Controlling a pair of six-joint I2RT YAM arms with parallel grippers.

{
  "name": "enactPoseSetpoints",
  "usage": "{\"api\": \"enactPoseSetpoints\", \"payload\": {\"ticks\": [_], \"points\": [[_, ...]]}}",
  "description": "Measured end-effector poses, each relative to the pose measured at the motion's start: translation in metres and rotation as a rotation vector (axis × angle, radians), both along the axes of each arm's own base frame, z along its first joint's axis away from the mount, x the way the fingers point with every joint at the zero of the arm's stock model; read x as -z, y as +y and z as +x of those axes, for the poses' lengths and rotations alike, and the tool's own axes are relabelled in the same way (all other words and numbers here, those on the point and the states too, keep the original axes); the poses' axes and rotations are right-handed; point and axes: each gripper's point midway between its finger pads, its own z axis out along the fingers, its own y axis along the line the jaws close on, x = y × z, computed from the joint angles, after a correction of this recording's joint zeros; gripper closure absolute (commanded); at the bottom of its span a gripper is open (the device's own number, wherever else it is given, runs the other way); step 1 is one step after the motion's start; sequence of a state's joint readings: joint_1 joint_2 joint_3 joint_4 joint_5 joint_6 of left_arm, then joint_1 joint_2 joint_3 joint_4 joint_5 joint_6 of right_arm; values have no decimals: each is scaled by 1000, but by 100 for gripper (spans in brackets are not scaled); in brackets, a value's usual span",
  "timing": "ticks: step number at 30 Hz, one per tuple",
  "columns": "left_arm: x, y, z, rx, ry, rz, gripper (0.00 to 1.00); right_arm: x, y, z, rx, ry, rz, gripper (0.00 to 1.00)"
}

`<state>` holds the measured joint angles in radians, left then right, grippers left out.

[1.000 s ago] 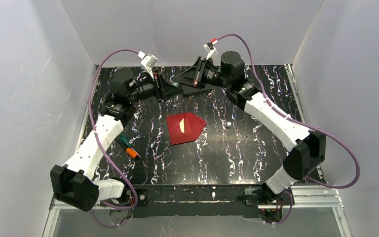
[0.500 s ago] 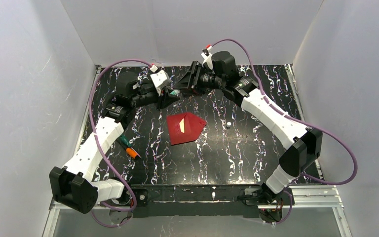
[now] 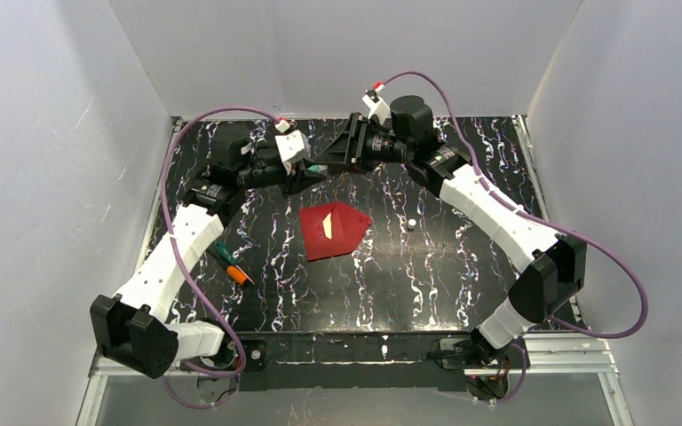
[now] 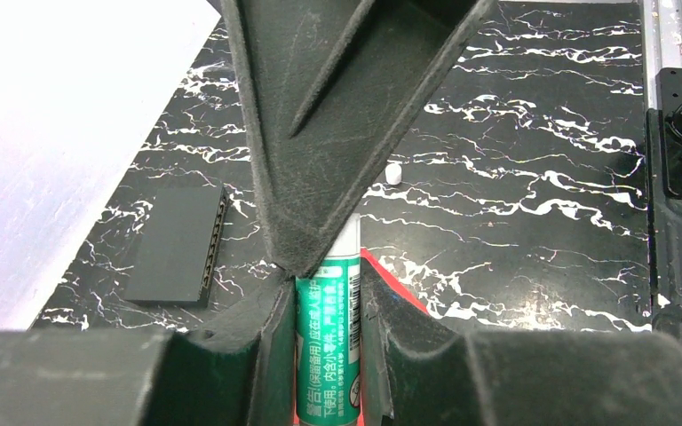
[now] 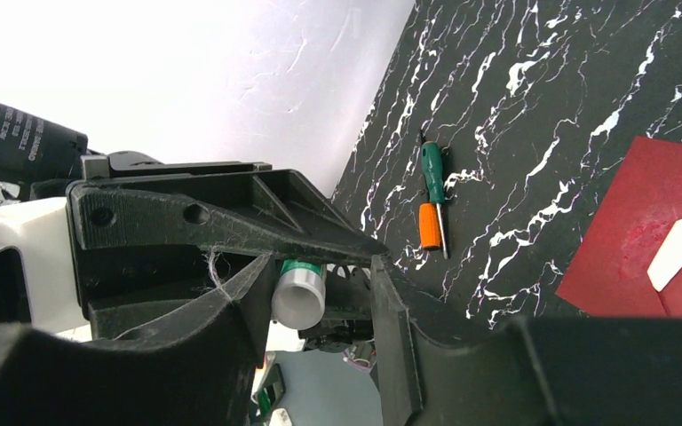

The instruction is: Place the letter into the envelope and seal it

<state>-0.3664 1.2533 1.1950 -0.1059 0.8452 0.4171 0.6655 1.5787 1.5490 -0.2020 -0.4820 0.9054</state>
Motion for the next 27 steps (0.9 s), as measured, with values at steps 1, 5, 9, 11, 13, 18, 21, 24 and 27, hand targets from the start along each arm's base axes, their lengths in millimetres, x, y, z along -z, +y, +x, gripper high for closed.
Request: {"api": "enactPoseSetpoints", "payload": {"ticks": [1, 5, 9, 11, 13, 18, 21, 24, 27], "points": [[0, 0, 0, 1, 0, 0, 100, 0, 0, -1, -7, -1, 2, 50], [0, -1, 4, -3, 6, 5, 100, 0, 0, -6, -40, -11, 0, 54], [5, -1, 8, -5, 22, 21, 100, 2, 0, -8, -64, -26, -9, 63], [7, -2, 7, 3, 24, 25, 100, 2, 2, -7, -71, -25, -12, 65], [8, -3, 5, 15, 26, 26, 100, 4, 3, -5, -72, -24, -17, 73], [11, -1, 7, 10, 45, 37, 62, 8, 6, -1, -76, -19, -31, 99], [13, 2, 12, -38, 69, 40, 49, 8, 5, 2, -65, -10, -47, 99], [19, 8, 16, -87, 101, 58, 46, 11, 1, 4, -56, 1, -63, 99], [27, 14, 15, -110, 137, 78, 46, 15, -5, 8, -50, 20, -77, 99]]}}
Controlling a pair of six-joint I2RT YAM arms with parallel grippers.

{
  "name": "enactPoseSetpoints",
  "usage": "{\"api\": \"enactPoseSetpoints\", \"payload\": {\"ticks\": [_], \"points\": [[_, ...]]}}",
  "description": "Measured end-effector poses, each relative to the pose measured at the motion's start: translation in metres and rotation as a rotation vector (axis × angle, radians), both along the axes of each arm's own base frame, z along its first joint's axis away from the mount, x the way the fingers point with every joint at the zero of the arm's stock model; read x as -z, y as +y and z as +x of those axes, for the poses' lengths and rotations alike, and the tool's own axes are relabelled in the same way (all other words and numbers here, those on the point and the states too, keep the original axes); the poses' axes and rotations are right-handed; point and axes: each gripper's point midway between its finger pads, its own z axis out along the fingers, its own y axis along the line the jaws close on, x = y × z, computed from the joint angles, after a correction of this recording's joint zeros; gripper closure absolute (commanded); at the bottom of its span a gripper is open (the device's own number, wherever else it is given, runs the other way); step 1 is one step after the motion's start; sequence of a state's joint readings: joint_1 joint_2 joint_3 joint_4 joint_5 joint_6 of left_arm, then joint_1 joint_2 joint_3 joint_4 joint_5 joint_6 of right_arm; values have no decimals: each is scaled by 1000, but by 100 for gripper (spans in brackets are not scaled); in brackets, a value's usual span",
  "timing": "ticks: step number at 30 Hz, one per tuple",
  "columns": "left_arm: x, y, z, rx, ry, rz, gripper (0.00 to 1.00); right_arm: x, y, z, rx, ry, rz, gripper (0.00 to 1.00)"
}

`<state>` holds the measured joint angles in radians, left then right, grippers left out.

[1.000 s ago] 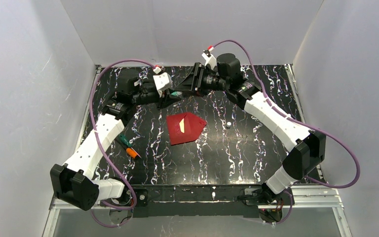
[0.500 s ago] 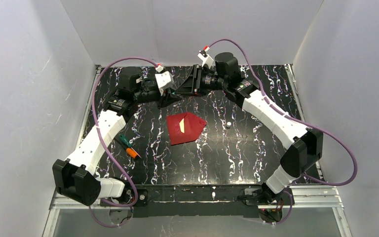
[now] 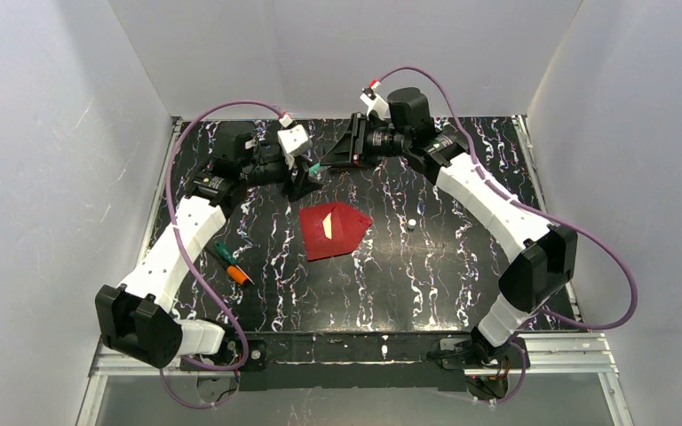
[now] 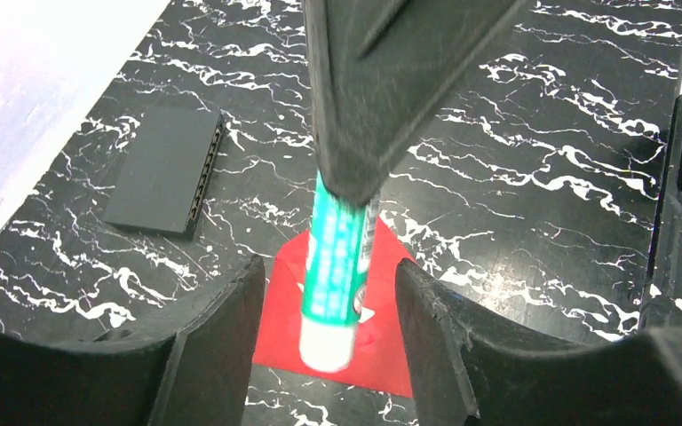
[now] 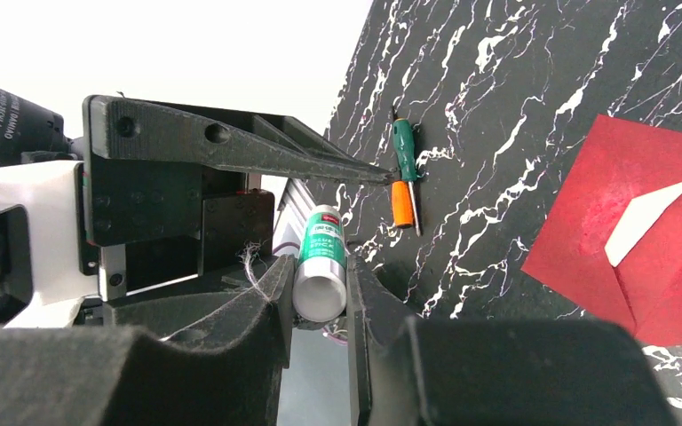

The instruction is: Place the letter into the envelope and seal it

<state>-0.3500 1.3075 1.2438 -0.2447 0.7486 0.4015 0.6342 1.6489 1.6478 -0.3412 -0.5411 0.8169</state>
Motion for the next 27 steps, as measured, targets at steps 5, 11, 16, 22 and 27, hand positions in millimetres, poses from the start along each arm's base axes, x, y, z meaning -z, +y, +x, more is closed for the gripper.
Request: {"api": "enactPoseSetpoints", "payload": {"ticks": [5, 11, 16, 22, 27], "points": [[9, 5, -1, -13, 24, 6, 50, 1, 1, 5, -23, 10, 0, 99], [7, 1, -8, 29, 58, -17, 79, 10, 7, 2, -65, 44, -1, 99], [12, -3, -5, 53, 84, -21, 79, 14, 7, 0, -74, 61, -10, 99], [13, -4, -6, 63, 92, -24, 77, 15, 4, 2, -69, 72, -15, 99], [12, -5, -7, 70, 89, -28, 66, 14, 3, 1, -79, 82, -5, 99]]}}
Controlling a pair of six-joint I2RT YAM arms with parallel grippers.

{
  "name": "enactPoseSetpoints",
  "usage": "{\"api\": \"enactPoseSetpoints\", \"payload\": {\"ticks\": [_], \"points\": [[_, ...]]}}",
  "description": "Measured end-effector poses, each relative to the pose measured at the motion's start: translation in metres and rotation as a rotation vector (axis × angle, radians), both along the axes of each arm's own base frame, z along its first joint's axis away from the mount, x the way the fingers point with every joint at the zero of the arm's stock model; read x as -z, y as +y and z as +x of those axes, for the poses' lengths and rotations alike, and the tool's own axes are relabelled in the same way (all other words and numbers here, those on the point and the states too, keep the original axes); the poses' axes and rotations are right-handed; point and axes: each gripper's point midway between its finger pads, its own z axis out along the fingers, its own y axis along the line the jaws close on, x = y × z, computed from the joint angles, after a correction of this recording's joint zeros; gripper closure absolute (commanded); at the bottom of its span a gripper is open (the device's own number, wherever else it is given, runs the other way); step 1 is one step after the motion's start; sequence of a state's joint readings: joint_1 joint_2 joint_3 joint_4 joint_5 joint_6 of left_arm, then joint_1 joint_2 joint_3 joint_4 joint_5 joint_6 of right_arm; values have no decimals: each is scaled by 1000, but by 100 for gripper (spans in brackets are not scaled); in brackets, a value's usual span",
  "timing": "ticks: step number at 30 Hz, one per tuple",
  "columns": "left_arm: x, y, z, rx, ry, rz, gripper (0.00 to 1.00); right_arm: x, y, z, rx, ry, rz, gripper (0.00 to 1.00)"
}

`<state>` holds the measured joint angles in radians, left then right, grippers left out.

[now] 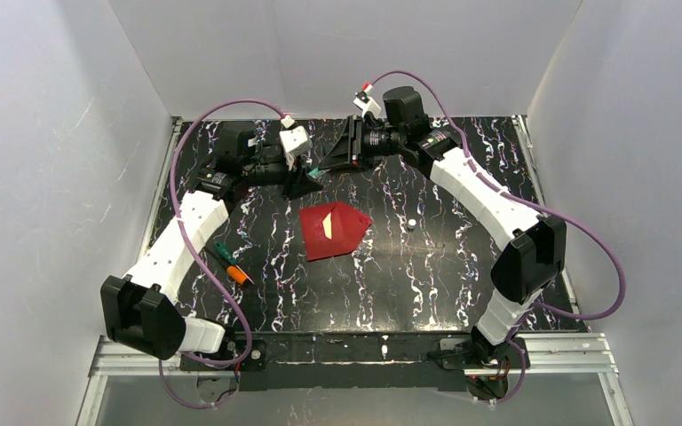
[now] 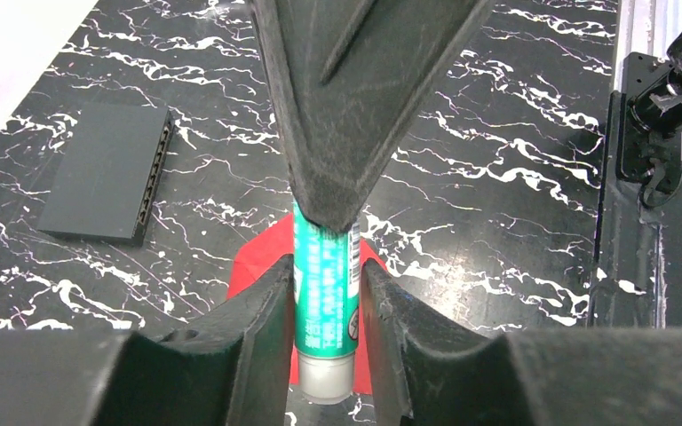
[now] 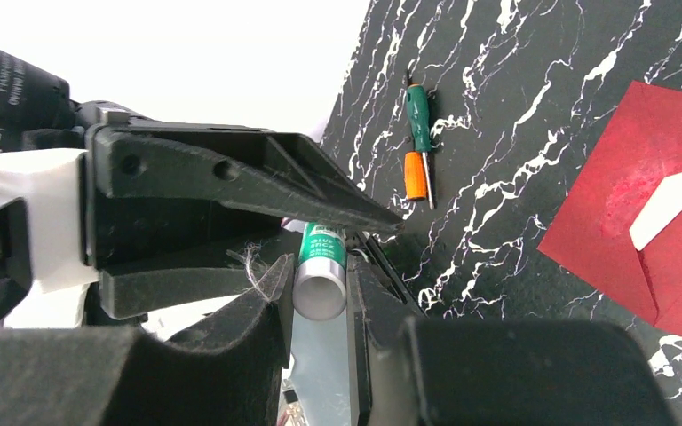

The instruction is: Place the letter into the envelope and seal it

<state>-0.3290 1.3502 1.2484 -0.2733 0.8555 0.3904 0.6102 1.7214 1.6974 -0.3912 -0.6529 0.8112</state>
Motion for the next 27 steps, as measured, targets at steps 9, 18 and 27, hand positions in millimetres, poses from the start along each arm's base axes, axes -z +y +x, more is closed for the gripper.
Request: {"api": "enactPoseSetpoints", "payload": {"ticks": [9, 18, 27], "points": [[2, -1, -7, 32, 17, -6, 75, -10, -1, 1, -19, 3, 42, 99], [0, 0, -6, 37, 7, -12, 100, -13, -3, -2, -35, -2, 58, 66], [-4, -1, 1, 43, -59, -5, 100, -15, -5, -6, -38, -50, 62, 38]]}}
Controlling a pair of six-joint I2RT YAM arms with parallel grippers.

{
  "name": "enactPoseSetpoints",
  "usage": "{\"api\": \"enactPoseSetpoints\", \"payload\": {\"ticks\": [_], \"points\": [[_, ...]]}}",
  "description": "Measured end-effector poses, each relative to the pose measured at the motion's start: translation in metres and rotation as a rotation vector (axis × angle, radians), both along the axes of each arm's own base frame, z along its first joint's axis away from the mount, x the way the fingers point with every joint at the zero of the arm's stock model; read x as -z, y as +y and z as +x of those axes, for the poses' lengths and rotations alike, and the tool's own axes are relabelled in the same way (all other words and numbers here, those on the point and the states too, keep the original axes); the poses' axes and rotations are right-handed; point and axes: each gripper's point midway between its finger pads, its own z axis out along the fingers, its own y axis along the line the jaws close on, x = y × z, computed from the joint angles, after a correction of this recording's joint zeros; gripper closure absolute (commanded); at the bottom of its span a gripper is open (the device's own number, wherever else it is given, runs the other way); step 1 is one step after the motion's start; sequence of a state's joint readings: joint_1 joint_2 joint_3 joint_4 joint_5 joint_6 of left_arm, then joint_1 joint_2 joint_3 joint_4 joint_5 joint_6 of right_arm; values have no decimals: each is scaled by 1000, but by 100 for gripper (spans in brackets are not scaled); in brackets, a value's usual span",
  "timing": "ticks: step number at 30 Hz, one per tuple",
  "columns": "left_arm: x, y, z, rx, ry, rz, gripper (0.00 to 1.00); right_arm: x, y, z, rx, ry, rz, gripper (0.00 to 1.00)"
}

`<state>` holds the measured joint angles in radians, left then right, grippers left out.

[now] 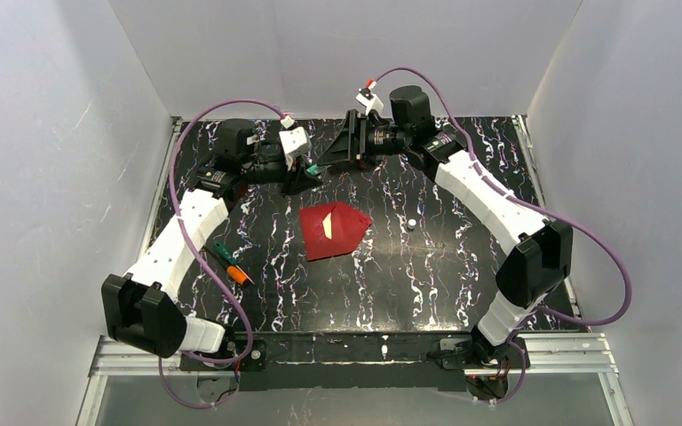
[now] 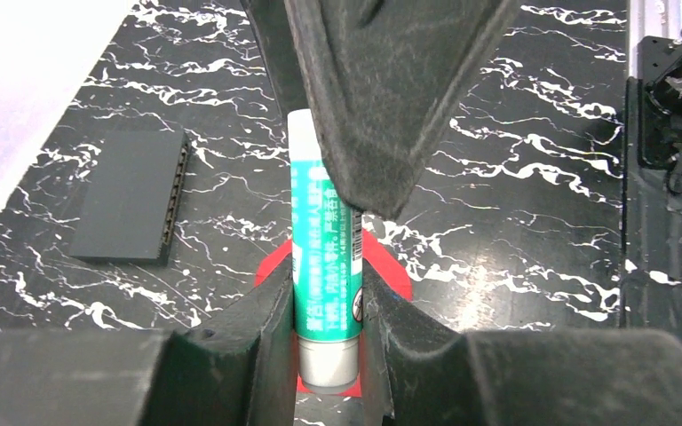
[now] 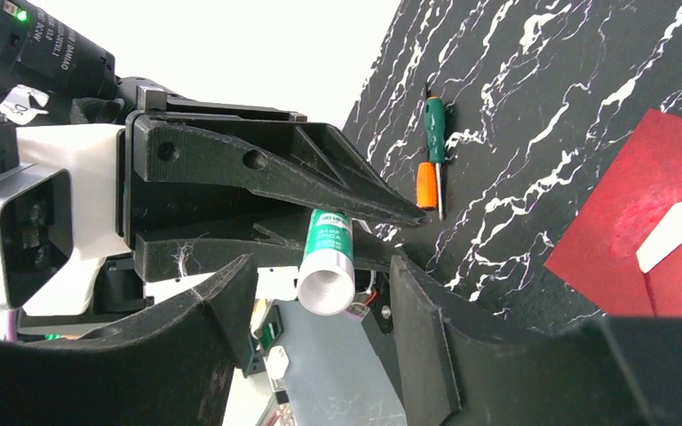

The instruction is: Place the letter into the envelope and seal it

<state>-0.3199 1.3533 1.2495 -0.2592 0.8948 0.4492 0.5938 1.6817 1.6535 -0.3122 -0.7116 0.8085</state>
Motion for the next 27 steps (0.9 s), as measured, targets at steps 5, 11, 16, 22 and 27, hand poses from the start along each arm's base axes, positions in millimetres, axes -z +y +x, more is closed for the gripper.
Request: {"api": "enactPoseSetpoints", "payload": {"ticks": [5, 11, 16, 22, 27], "points": [[-1, -1, 13, -5, -47, 23, 100, -2, 4, 7, 41, -21, 4, 50], [-2, -1, 18, -7, -63, 27, 100, -3, 9, 11, 76, -25, 3, 55], [-7, -2, 20, -8, -79, 21, 100, 1, 16, 9, 78, -21, -4, 57], [-7, 0, 22, -15, -80, 22, 100, 4, 24, 11, 89, -44, -18, 63], [-8, 1, 23, -13, -87, 24, 100, 4, 25, 14, 114, -55, -29, 72]]}}
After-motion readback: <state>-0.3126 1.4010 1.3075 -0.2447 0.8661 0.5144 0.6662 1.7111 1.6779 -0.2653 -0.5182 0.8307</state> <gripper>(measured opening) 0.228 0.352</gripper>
